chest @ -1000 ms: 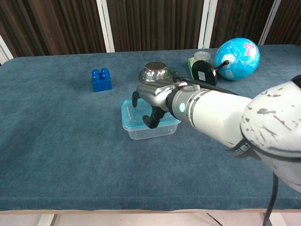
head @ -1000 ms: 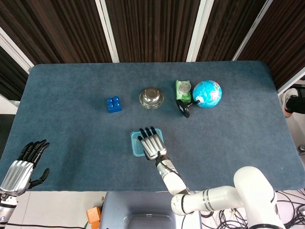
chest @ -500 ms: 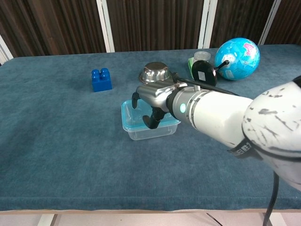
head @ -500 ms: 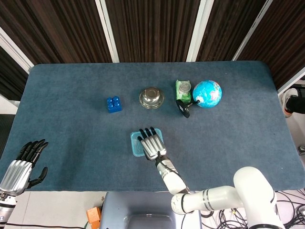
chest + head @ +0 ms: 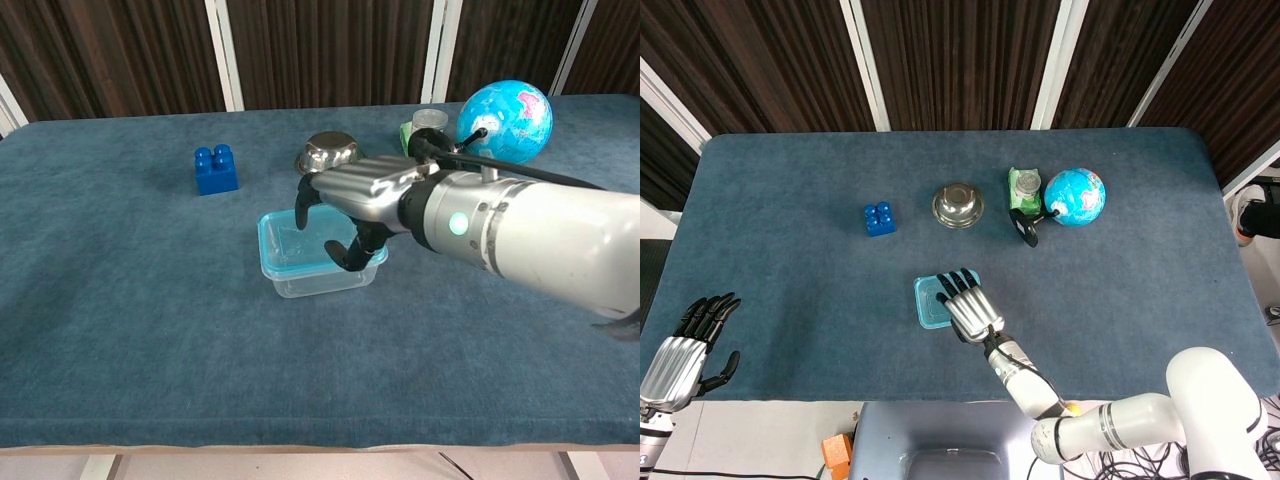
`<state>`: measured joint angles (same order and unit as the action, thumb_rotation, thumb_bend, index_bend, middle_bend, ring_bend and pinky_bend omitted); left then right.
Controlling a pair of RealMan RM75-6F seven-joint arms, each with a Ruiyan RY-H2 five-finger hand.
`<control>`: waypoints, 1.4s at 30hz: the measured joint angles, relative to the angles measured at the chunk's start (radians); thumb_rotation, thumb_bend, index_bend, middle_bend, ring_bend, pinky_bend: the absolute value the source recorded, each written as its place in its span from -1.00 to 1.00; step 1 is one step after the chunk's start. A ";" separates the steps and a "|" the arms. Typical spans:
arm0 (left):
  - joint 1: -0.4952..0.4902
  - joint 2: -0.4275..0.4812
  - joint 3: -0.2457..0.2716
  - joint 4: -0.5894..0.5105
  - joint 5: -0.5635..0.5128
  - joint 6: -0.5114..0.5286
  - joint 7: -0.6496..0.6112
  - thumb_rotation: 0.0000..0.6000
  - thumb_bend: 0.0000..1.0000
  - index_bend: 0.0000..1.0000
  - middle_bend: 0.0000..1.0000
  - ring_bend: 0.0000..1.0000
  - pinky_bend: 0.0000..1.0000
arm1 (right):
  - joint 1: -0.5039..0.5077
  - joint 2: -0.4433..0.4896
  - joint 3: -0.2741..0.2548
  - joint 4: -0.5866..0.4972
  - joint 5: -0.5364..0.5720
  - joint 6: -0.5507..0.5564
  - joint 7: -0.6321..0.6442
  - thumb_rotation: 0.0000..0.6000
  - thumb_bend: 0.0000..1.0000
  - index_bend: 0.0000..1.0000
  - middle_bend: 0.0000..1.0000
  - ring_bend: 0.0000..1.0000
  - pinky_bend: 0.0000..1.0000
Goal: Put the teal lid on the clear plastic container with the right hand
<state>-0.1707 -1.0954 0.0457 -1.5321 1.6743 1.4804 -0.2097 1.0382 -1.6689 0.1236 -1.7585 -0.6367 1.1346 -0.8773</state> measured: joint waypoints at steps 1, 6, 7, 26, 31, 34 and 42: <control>0.000 0.000 0.000 0.000 0.000 -0.001 0.001 1.00 -0.05 -1.00 -0.92 -0.99 -0.94 | -0.004 0.003 -0.007 -0.001 -0.006 -0.007 0.006 1.00 0.09 -0.43 -0.96 -1.00 -1.00; -0.002 -0.002 0.000 -0.001 0.000 -0.004 0.005 1.00 -0.05 -1.00 -0.92 -0.99 -0.94 | -0.013 0.007 -0.020 0.000 -0.019 -0.023 0.020 1.00 0.08 -0.43 -0.96 -1.00 -1.00; -0.002 -0.002 0.000 -0.001 0.000 -0.004 0.005 1.00 -0.05 -1.00 -0.92 -0.99 -0.94 | -0.014 0.008 -0.022 0.002 -0.022 -0.027 0.021 1.00 0.09 -0.43 -0.96 -1.00 -1.00; -0.005 -0.002 -0.001 -0.005 -0.008 -0.014 0.013 1.00 -0.05 -1.00 -0.92 -0.99 -0.94 | -0.018 -0.019 -0.036 0.021 -0.063 -0.068 0.042 1.00 0.09 -0.43 -0.96 -1.00 -1.00; -0.003 0.000 -0.002 -0.004 -0.008 -0.010 0.007 1.00 -0.05 -1.00 -0.92 -0.99 -0.94 | -0.015 -0.026 -0.027 0.024 -0.057 -0.062 0.036 1.00 0.09 -0.43 -0.96 -1.00 -1.00; -0.003 0.000 -0.002 -0.003 -0.007 -0.008 0.005 1.00 -0.05 -1.00 -0.92 -0.99 -0.94 | -0.016 -0.023 -0.025 0.021 -0.055 -0.059 0.036 1.00 0.08 -0.43 -0.96 -1.00 -1.00; -0.002 0.000 -0.001 -0.003 -0.006 -0.008 0.005 1.00 -0.05 -1.00 -0.92 -0.99 -0.94 | -0.015 -0.020 -0.019 0.023 -0.049 -0.061 0.036 1.00 0.09 -0.43 -0.96 -1.00 -1.00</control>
<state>-0.1732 -1.0955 0.0445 -1.5349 1.6683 1.4724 -0.2042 1.0231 -1.6892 0.1042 -1.7357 -0.6861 1.0736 -0.8415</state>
